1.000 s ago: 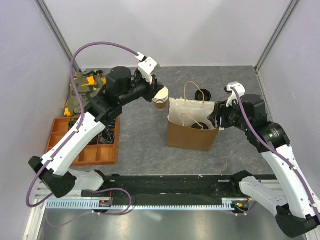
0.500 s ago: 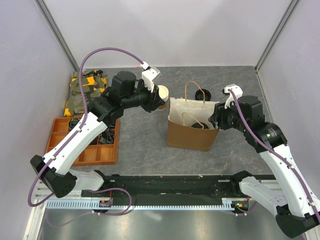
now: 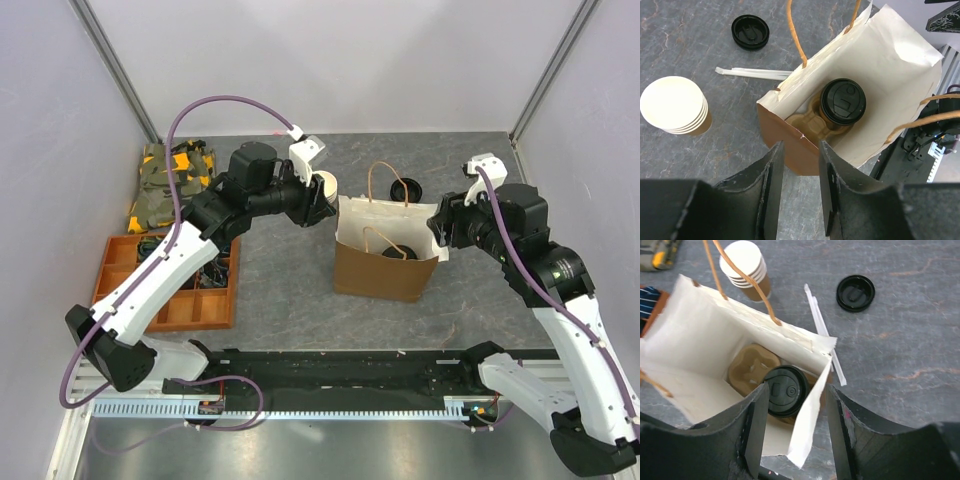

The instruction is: Pack the takeout coffee

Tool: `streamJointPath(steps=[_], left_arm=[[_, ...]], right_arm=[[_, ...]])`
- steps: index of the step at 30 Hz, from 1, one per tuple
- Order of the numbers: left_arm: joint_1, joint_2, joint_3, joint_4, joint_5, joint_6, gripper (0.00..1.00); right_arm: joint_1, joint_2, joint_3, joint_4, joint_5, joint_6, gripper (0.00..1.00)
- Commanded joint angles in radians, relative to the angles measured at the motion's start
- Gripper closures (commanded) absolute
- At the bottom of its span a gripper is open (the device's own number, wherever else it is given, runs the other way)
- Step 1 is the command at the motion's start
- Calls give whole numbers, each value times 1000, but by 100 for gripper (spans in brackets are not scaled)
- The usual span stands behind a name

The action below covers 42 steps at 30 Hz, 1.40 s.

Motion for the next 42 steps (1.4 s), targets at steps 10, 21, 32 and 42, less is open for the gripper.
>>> streamJointPath(steps=[10,21,32,42], left_arm=[[5,62,46,1,73,-47,45],[5,91,63,1,75,-73,45],[5,57,37,3,55,-36,46],[5,-73,-79,56,44,5,43]], right_arm=[[-14,15,-54,-16,48,1,42],[-22,6,-99,-13,19,0,62],[-22,-64,-128,-13,-109,-58,94],[-22,-146,-165,-29,-216,-175,100]])
